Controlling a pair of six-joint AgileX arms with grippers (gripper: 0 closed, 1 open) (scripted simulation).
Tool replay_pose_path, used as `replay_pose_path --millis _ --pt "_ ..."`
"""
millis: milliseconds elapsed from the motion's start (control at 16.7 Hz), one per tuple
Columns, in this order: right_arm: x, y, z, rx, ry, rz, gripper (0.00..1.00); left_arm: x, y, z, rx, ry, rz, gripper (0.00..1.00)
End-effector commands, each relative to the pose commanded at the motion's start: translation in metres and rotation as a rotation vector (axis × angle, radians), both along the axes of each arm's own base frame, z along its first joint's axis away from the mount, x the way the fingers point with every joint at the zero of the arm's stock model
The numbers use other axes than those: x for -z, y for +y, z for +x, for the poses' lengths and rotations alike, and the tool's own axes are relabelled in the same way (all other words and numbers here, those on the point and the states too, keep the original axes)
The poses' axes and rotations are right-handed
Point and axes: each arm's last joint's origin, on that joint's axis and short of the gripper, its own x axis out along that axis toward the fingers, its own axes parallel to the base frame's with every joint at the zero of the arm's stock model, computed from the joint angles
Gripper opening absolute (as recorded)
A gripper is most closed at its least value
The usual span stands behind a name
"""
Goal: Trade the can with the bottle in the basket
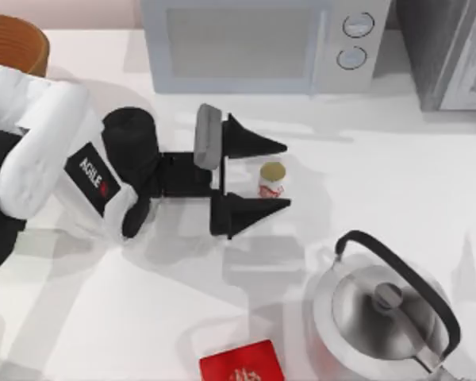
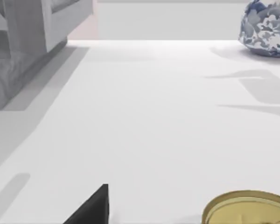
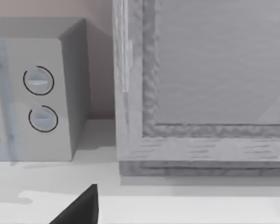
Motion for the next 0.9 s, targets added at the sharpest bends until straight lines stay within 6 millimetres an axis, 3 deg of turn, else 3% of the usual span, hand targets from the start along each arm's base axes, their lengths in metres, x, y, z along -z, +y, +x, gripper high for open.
replay_pose_path --millis 300,480,660,900 --pt "0.000 0.000 0.000 0.000 0.000 0.000 1.00 0.000 0.001 0.001 -0.004 0.000 0.000 1.00" --pt "0.000 0.000 0.000 0.000 0.000 0.000 1.00 -0.010 0.008 0.002 -0.045 0.010 0.004 1.00" --pt "0.000 0.000 0.000 0.000 0.000 0.000 1.00 -0.036 0.026 0.003 -0.154 0.039 0.017 1.00" --pt "0.000 0.000 0.000 0.000 0.000 0.000 1.00 -0.092 0.060 -0.008 -0.362 0.079 0.038 1.00"
